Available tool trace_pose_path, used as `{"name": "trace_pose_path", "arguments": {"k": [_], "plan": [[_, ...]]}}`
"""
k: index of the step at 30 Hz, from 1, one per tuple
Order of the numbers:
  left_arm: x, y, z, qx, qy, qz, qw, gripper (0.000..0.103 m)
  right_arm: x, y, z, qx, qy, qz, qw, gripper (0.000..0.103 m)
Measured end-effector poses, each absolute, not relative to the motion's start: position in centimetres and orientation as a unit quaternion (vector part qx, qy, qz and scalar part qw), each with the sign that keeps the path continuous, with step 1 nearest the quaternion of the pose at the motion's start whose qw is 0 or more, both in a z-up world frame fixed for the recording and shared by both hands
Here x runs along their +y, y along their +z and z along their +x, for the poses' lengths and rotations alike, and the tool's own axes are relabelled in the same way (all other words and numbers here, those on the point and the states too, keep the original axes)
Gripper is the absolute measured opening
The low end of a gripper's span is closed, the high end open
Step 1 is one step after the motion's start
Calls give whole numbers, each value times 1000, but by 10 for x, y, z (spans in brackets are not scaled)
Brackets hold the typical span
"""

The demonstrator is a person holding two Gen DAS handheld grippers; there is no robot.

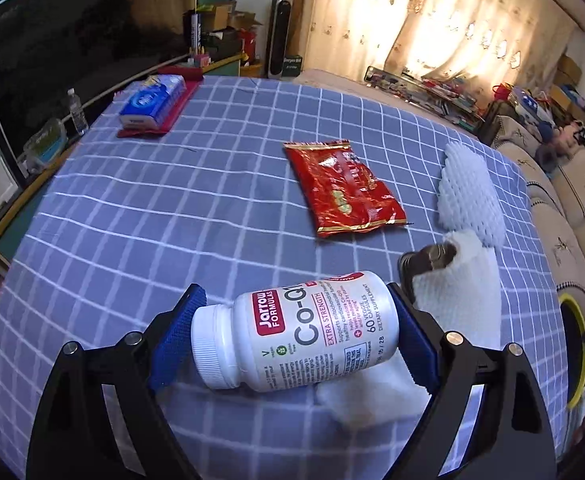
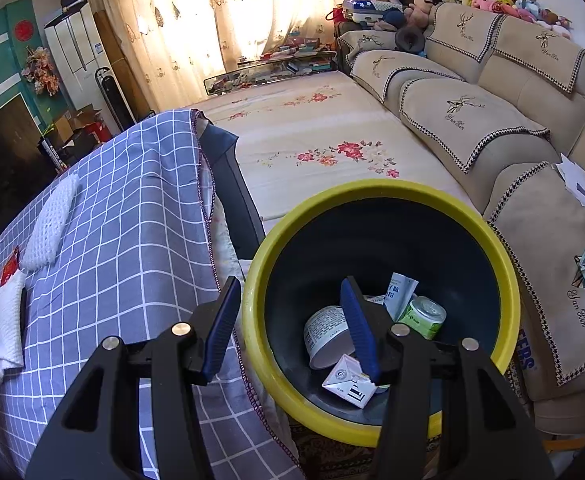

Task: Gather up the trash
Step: 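Grasp the white pill bottle with the left gripper and drop it into the bin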

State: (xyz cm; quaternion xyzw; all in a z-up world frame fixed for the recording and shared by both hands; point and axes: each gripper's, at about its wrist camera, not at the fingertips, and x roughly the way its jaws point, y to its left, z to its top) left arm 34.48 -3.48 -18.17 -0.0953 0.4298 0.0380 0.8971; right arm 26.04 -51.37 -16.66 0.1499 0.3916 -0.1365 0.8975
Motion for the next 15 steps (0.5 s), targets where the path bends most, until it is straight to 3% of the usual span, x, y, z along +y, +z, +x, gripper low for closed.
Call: {"name": "trace_pose_path", "arguments": {"k": [9,15], "plan": [[-36,-135,305,386,-18,-74,919,88,-510,-161,257,385,-128,151,901,50],[-93,-100,296,359,-111,-41,926,88,-520,-152,242,372,-138,155,905,50]]}}
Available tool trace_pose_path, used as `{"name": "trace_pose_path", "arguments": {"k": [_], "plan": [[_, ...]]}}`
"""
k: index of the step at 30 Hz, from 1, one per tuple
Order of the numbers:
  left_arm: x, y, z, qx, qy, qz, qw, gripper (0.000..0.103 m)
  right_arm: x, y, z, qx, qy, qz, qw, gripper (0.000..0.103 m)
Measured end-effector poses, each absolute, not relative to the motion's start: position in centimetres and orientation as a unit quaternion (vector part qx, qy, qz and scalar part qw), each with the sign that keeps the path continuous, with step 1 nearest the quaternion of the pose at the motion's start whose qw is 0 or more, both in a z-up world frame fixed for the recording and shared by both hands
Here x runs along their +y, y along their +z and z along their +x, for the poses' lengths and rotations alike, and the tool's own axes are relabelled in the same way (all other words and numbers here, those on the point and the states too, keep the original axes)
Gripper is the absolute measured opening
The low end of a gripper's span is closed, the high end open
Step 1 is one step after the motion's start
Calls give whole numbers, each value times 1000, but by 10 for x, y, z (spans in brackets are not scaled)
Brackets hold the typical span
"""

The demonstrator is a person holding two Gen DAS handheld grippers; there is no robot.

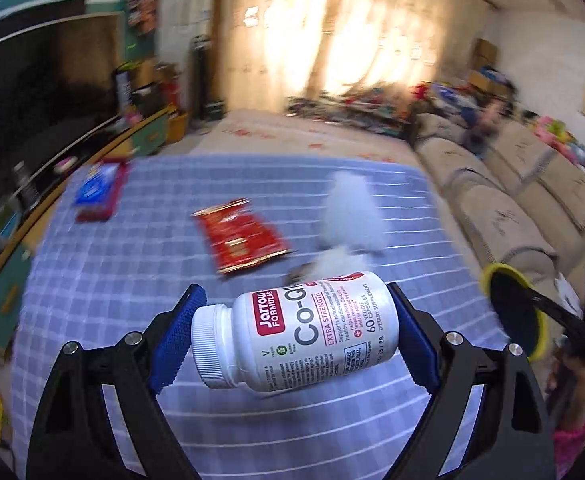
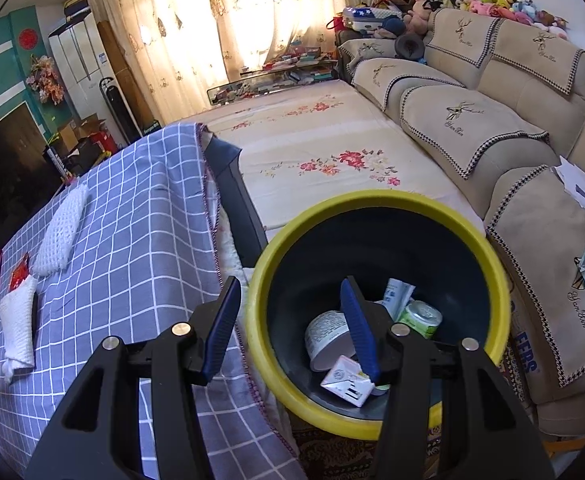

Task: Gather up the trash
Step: 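Grasp the white pill bottle with the left gripper and drop it into the bin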

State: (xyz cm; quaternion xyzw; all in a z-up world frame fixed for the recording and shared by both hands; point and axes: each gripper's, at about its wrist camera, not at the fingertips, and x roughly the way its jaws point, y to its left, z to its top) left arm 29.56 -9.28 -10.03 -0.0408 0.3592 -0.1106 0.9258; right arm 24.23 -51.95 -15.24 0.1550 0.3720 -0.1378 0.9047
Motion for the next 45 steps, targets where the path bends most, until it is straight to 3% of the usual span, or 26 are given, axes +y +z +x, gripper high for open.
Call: {"name": "trace_pose_path", "arguments": {"k": [13,20,26,33,36,45], "plan": [[-311,-92,314,366,-337,42,866,88,-589,-141,172,345,-223,179,894,50],[-438,-131,325,408,-408,101,810,88,-620,-142,142,343,-261,192,882,50],[-502,-174,340,444,-421,124,781,88,-632,-143,125,343,-281,197,875,51],[-512,-188,352,454,-419,129,776,89,-625,-143,130,348,-277,192,875,54],[-486,-171,348,433,-424,115,787,96,-620,-142,133,349,-271,187,878,55],[-367,-94,323,349,-416,52,838,98,-586,-138,150,357,-235,168,888,55]]}}
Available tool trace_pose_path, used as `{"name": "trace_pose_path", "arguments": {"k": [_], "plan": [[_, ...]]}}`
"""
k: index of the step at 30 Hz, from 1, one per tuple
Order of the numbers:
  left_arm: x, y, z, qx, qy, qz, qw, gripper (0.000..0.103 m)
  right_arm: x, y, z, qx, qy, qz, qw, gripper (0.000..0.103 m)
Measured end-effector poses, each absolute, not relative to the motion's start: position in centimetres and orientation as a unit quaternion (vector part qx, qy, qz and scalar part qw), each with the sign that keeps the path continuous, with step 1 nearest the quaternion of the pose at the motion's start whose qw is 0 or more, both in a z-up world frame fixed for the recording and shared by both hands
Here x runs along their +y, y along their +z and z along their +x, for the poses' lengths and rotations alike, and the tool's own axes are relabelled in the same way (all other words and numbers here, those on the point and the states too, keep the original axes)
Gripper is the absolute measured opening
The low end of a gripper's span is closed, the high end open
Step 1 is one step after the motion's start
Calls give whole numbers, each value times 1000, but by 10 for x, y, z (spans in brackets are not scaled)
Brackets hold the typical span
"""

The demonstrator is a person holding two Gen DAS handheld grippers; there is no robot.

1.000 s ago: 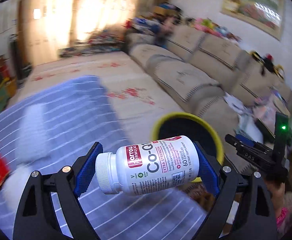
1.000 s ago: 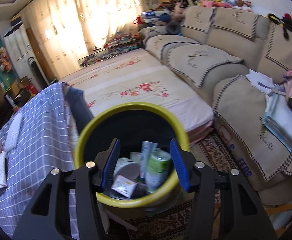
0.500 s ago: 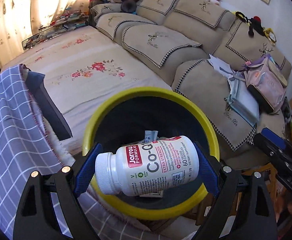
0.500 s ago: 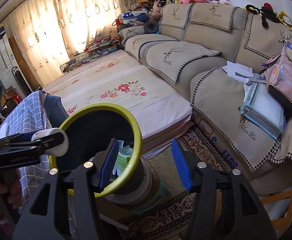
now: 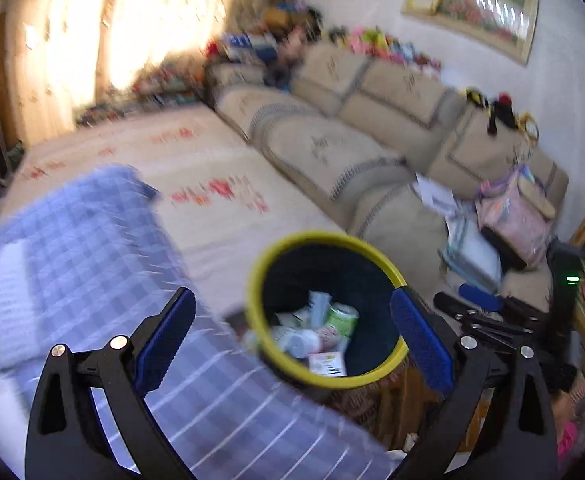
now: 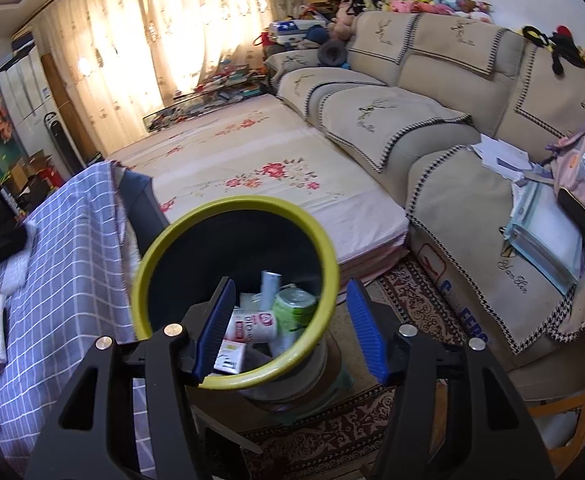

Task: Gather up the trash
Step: 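Grasp the white pill bottle with the left gripper and drop it into the bin, then grasp the white cloth with the right gripper and drop it into the bin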

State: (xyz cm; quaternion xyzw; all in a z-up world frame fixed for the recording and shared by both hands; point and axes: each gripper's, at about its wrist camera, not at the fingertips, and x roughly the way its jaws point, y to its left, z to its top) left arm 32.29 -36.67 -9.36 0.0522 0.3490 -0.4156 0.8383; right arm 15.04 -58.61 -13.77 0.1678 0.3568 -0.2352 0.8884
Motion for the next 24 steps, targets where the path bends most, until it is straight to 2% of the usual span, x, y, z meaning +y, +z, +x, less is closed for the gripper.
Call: {"name": "trace_pose_path", "arguments": {"k": [7,14,21,24], "plan": [[-196,-55,311,254,-283,15,925,98,-530,-138,192,374,-162,136,903,55],[-53,-71,327,209,-130,-24,969,98,-441,-131,242,389,-53,87,915,55],[16,-102,344,218,-57,-76,971,98,-342,-126,276,402,71,43,912,55],[20,-109,346,222,-48,-98,969,98,-302,-130,285,411,117,32,904,55]]}}
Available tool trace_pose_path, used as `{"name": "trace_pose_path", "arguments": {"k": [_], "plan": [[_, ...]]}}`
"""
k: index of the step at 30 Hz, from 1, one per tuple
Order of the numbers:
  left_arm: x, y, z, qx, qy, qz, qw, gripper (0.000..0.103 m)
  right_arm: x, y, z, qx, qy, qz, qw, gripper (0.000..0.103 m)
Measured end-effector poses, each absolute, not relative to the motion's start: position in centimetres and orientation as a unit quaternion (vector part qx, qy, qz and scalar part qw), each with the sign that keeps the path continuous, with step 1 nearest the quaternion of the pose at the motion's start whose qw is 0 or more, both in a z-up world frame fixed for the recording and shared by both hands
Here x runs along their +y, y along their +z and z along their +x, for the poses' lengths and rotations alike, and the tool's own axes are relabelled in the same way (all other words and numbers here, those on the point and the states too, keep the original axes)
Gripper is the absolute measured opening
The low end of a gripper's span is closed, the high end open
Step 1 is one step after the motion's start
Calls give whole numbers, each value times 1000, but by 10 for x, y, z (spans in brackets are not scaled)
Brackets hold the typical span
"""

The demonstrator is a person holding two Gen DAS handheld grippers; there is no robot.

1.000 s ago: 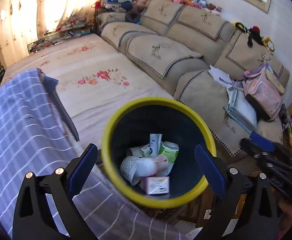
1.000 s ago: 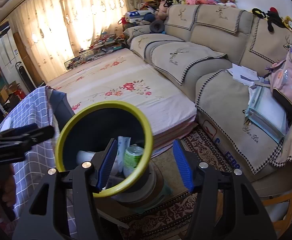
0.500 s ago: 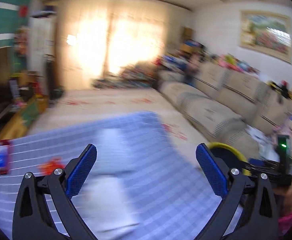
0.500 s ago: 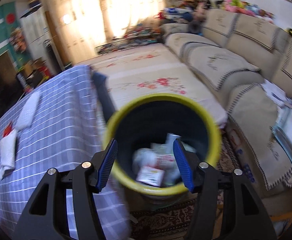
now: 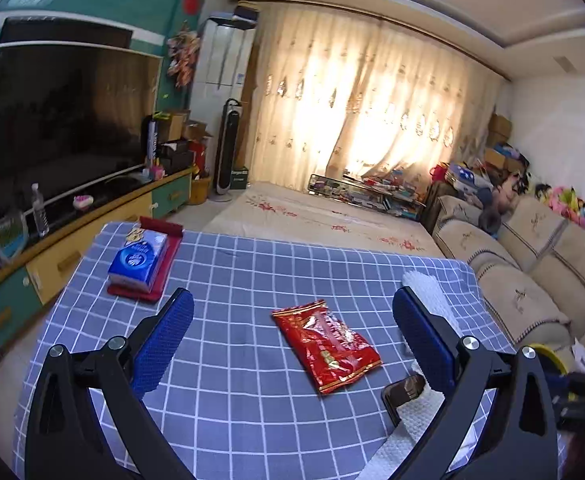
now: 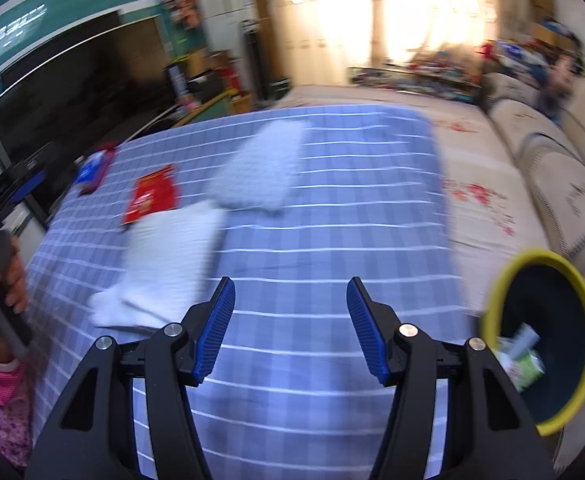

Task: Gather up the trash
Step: 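Grasp the white cloth with the right gripper and drop it into the bin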

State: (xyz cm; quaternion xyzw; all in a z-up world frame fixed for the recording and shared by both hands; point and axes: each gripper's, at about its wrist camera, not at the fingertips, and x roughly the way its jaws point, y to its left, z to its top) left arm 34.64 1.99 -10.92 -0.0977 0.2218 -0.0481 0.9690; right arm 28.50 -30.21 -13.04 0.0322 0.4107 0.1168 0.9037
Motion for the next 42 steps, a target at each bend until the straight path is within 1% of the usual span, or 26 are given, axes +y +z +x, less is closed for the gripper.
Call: {"name": "trace_pose_path", "arguments": {"k": [5,9,10,12,14,15,17,30,37,42], "plan": [[12,-114,346,220,-39,-86,971,98,-251,-144,295,433,165,-3,886,55],[6,-117,349,222,-48,-84,970,98,-238,-152,298,444,170,-15,880,55],[5,-117,348,222,-49,-83,970,98,-239,-154,296,446,172,-15,878,53],[4,-116,347,220,-52,-83,970,98,-239,-158,296,456,174,-17,872,43],[4,-116,346,220,-54,-86,970,98,-238,-161,297,462,178,-16,868,15],[4,-116,346,220,-55,-88,970,98,-237,-160,296,461,181,-14,869,11],[5,-115,344,220,-55,-90,970,98,-237,-156,291,453,188,-11,872,8],[2,-114,344,224,-59,-92,969,98,-261,-88,267,378,195,27,905,7],[-1,-117,346,231,-59,-89,967,98,-326,-55,251,330,111,50,936,8],[-4,-121,349,236,-62,-82,966,98,-389,-58,239,325,23,78,942,8]]}}
